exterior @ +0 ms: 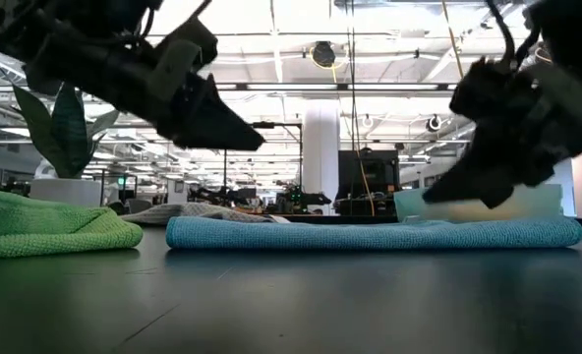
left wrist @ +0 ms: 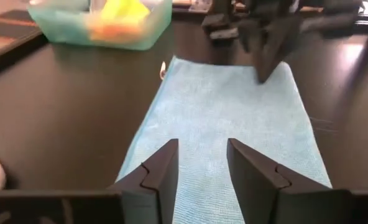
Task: Fold microfiber towels
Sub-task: Fold the blue microfiber cloth
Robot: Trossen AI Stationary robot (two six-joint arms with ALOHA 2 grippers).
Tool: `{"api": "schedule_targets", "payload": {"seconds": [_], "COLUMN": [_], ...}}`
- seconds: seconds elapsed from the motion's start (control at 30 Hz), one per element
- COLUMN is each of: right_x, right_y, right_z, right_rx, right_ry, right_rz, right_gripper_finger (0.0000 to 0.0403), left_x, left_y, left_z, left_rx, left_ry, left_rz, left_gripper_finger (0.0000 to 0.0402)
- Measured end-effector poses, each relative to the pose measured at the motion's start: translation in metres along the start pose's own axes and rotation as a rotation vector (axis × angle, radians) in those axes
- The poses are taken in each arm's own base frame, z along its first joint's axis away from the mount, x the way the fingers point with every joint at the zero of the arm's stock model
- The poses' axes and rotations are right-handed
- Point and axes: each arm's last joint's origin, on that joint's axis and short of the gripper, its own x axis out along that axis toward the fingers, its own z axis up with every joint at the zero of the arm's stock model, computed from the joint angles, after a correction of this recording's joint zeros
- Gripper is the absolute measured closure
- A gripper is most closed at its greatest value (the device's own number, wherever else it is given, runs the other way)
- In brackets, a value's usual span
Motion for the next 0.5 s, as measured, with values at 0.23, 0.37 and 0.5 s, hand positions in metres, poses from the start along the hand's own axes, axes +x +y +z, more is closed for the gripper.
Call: {"api": "schedule_targets", "payload": {"seconds": [0.23,0.37,0.5], "right_x": [0.003,0.003,0.001], "right_y": [0.009,0.006,0.004], "right_z": [0.002,-0.009,-0.019], "right_rx": [-0.003,0.009,0.002], "right_ry": [0.035,0.124,0.241], "right_rz": [0.069,0.037,0.036], "right_gripper_finger": [0.0403,0.0403,0.0403], "left_x": [0.024,0.032,0.030], "left_y": [0.018,0.032,0.035], "left_z": [-0.030,-0.045,-0.052], "left_rx": [-0.029,-0.073,-0.113], "left_ry": [0.098,0.177,0.270], "left_rz": [0.137,0.214,0.179], "left_gripper_finger": [0.0287,0.0298,0.0305]}}
